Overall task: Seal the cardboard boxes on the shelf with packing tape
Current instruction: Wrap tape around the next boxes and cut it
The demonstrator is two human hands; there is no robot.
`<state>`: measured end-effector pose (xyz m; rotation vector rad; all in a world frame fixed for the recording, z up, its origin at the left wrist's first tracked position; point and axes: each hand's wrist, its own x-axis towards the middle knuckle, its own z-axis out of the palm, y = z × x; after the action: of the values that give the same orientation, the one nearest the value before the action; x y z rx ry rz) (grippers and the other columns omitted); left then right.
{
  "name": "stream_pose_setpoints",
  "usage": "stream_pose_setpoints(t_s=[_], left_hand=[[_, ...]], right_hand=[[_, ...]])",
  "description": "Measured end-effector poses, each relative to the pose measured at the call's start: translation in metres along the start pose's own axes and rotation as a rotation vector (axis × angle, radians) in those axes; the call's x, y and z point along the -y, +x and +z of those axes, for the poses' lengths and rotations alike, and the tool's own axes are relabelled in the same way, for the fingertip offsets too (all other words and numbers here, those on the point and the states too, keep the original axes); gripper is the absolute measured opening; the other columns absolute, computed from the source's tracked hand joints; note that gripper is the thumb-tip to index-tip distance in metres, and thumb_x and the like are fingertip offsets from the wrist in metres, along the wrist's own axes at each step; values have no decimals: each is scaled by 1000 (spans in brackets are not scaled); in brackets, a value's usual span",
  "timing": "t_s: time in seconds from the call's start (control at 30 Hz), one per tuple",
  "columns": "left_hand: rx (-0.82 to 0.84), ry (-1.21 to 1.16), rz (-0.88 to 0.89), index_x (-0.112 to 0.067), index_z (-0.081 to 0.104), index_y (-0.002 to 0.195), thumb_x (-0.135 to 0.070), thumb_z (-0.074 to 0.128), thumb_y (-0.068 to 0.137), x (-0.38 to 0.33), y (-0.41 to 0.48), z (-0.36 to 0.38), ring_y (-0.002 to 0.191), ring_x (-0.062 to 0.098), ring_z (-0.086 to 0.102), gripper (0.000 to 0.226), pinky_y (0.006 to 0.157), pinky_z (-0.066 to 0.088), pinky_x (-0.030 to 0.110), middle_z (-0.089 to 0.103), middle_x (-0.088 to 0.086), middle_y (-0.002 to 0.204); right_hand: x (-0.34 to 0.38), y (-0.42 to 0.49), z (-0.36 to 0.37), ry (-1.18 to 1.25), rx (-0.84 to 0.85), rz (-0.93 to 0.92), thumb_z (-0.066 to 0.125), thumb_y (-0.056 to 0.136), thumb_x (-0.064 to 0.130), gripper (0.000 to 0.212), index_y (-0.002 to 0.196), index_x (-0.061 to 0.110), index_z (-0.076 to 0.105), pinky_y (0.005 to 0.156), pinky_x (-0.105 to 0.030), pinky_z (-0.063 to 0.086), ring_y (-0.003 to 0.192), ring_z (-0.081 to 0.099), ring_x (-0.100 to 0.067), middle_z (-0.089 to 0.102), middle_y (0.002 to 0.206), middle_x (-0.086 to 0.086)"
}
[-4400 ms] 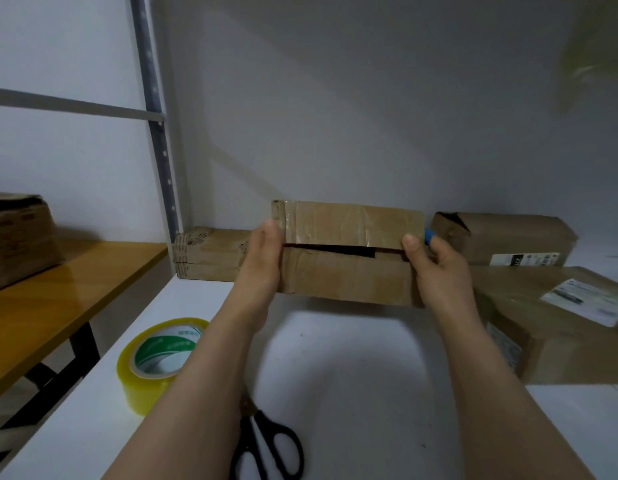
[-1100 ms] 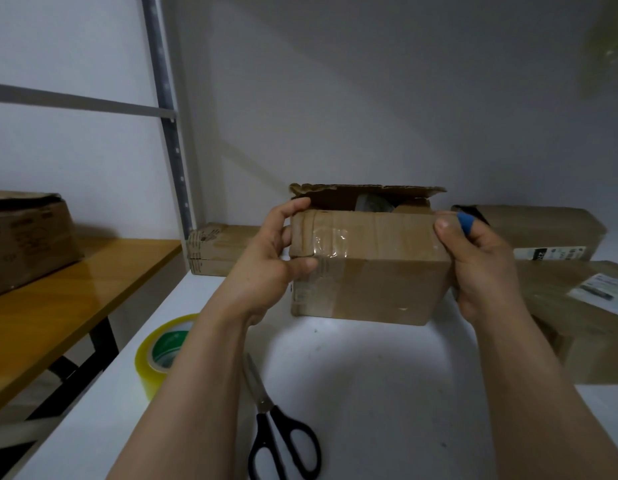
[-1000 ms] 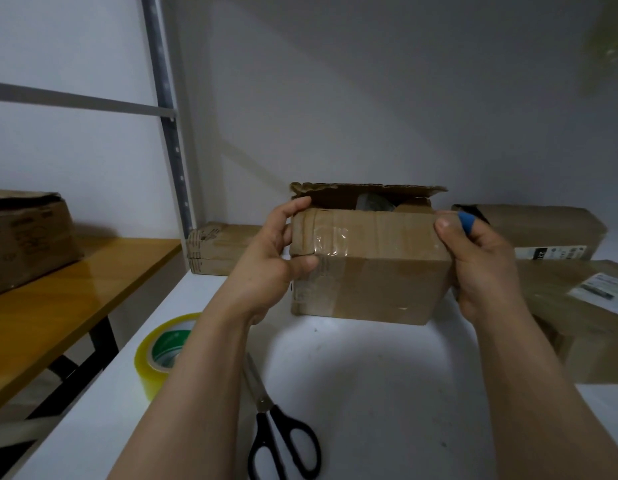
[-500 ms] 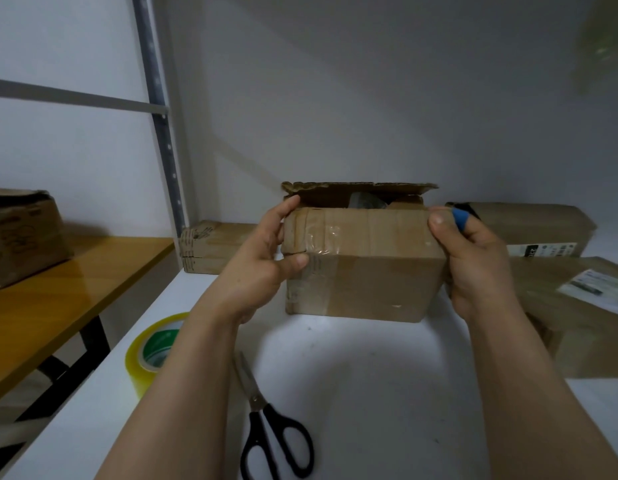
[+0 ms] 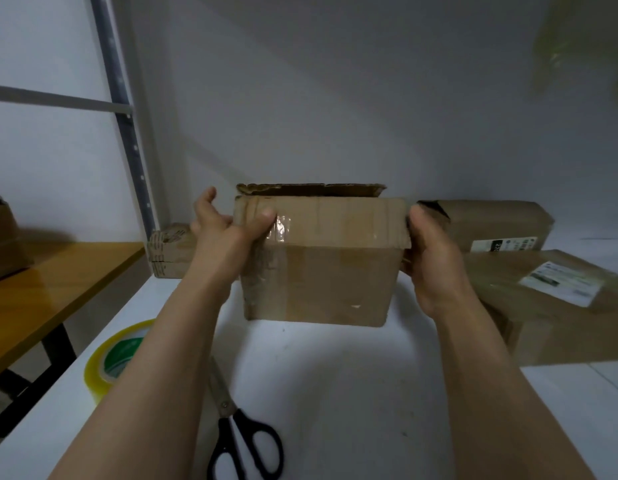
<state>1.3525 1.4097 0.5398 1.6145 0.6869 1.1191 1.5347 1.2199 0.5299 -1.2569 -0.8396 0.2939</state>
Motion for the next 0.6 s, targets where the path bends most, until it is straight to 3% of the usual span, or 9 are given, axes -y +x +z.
stream_pose_setpoints(t_s=[0.1,0.23,0.33,0.43,0.5,0.6], left_hand=[[118,151,-85,-50,26,150,-56,82,71,-6,27,-4,132,33,45,97,106,43,56,32,4,155],[252,236,-115,-40,49,130,-54,74,77,-13,41,-3,113,26,56,61,87,49,44,52,0,132],[233,233,-84,-32,54,116,-48,73,84,-8,41,-1,107,24,60,40,96,50,49,60,0,120],[265,108,-120,-28,47,128,-38,66,94,-3,39,0,104,24,63,40,87,53,44,59,4,123],[342,62,-120,-34,38,140,-33,61,98,-3,38,0,103,25,63,48,78,52,40,57,1,123],[397,123,-96,-41,43,135,-35,61,98,-5,43,-4,105,26,63,42,83,52,42,57,1,121]], right_hand=[[0,1,-1,-7,-5,26,39,106,39,41,94,28,77,93,-39,50,98,68,-17,74,100,-3],[-1,0,-3,-20,7,46,41,105,36,38,100,18,75,96,-40,50,101,69,-20,74,105,-9],[-4,3,-4,2,9,67,45,103,39,35,98,22,76,95,-38,50,101,69,-16,76,101,-1],[-5,6,-4,5,17,55,51,92,44,31,98,26,75,92,-35,50,101,69,-13,75,102,4],[-7,7,-5,-30,19,39,52,98,36,25,105,25,74,95,-37,50,100,69,-12,75,100,6],[-11,9,-10,-62,-3,36,56,100,28,21,117,29,69,100,-42,50,106,68,-14,75,106,6]])
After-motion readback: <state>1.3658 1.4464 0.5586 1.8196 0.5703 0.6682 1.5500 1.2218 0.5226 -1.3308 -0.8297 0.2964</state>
